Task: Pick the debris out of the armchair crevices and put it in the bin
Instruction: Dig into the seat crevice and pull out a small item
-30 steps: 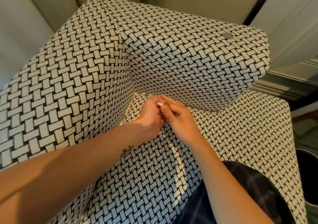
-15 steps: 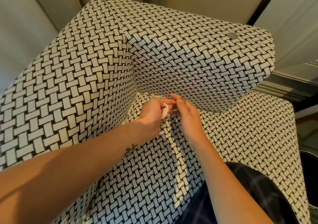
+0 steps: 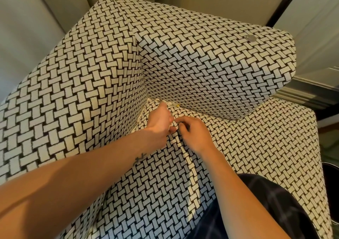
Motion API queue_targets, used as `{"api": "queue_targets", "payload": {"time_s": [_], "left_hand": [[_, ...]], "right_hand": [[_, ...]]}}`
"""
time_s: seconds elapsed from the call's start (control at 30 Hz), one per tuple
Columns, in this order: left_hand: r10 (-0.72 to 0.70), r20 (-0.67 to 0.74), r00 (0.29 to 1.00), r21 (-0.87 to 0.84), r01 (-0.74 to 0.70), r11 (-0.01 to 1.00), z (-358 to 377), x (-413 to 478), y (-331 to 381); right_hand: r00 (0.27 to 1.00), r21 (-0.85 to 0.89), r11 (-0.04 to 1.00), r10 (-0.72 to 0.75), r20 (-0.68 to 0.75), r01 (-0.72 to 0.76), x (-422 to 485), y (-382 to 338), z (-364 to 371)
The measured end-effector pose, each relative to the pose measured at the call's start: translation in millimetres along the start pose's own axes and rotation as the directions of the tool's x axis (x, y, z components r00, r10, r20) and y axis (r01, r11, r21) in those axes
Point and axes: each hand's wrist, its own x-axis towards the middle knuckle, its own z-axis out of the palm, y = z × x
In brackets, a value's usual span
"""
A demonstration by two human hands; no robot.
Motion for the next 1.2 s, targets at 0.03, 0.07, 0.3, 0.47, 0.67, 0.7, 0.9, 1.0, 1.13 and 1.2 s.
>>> {"api": "queue_targets", "payload": {"time_s": [0.03, 0.07, 0.3, 0.47, 0.67, 0.7, 0.9, 1.0, 1.13, 1.2], "left_hand": [[0.015, -0.006, 1.0, 0.03, -0.014, 0.999, -0.7, 1.3, -0.3], [0.032, -0.002, 0.999, 0.052, -0.032, 0.998, -2.4, 0.9, -0.3], [0.08, -0.023, 0.996, 0.112, -0.077, 0.991, -0.8, 6.1, -3.8], [0.053, -0.052, 0.997, 0.096, -0.048, 0.994, 2.6, 7.3, -4.4], [0.116, -0.064, 0.991, 0.071, -0.112, 0.991, 4.5, 9.2, -4.9], [0.131, -0.065, 0.989, 0.06, -0.127, 0.99, 4.0, 10.5, -5.4], [0.179, -0.14, 0.974, -0.045, -0.187, 0.981, 2.0, 12.1, -2.6], [0.128, -0.213, 0.969, -0.14, -0.16, 0.977, 0.2, 12.7, 2.1], [0.103, -0.184, 0.978, -0.22, -0.143, 0.965, -2.4, 4.7, 2.8], [0.087, -0.148, 0.985, -0.271, -0.125, 0.954, -3.2, 1.6, 5.2]], "right_hand": [[1.0, 0.013, 1.0, 0.002, -0.003, -0.002, -1.3, 0.1, -0.5], [1.0, 0.023, 1.0, 0.003, -0.004, -0.002, -2.3, -0.4, -1.3], [0.995, -0.061, 0.998, -0.022, -0.098, 0.016, 5.0, -8.2, -2.6], [0.991, -0.114, 0.993, -0.034, -0.127, 0.02, 12.2, -7.3, 7.5], [0.991, -0.138, 0.984, -0.119, -0.053, 0.111, 21.7, -19.5, 11.7], [0.99, -0.142, 0.981, -0.138, -0.034, 0.132, 24.5, -22.5, 12.1], [0.964, -0.157, 0.955, -0.234, 0.127, 0.252, 50.4, -40.6, 20.0], [0.964, -0.335, 0.912, -0.177, 0.199, 0.237, 66.1, -50.7, 23.1], [0.96, -0.484, 0.841, -0.133, 0.245, 0.24, 83.5, -60.3, 25.8], [0.958, -0.507, 0.828, -0.116, 0.263, 0.24, 89.3, -62.3, 25.7]]}}
